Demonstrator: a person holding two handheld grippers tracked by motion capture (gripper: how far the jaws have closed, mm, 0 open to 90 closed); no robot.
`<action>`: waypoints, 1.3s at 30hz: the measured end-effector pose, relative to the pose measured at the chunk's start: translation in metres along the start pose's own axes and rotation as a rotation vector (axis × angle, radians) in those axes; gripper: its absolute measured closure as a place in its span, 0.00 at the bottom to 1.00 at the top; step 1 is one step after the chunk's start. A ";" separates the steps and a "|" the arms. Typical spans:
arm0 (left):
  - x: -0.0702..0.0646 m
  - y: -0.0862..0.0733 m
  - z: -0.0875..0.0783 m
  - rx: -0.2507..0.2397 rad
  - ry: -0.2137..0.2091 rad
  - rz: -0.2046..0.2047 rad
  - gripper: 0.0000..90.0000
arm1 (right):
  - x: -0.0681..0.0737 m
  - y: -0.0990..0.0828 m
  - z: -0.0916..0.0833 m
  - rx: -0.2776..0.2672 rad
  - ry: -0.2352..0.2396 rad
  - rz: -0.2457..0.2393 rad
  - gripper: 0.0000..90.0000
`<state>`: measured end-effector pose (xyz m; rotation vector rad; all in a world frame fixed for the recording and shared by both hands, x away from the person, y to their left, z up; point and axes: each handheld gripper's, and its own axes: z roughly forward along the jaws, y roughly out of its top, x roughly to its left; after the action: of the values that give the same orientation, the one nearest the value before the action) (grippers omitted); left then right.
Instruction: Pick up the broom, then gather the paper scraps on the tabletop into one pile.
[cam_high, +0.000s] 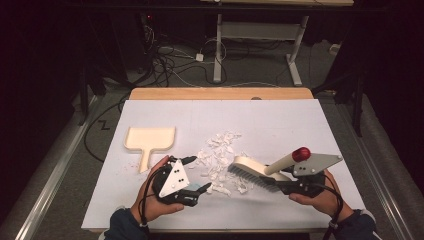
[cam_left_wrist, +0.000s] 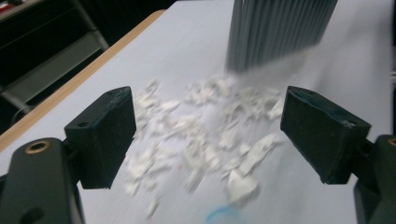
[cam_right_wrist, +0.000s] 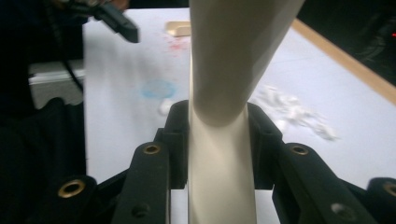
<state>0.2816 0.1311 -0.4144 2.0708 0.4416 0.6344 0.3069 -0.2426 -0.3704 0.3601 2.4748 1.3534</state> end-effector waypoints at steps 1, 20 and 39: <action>0.001 -0.005 -0.002 0.016 0.025 0.002 0.19 | -0.002 0.000 -0.003 -0.007 -0.018 0.001 0.75; 0.012 -0.085 -0.030 0.185 0.202 -0.148 0.20 | -0.044 -0.013 -0.020 0.094 -0.334 0.152 0.75; 0.011 -0.089 -0.025 0.235 0.199 -0.147 0.20 | -0.101 -0.029 0.031 0.326 -0.633 0.122 0.75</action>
<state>0.2695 0.2013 -0.4746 2.1777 0.8085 0.7318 0.4091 -0.2701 -0.3971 0.8716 2.1344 0.7054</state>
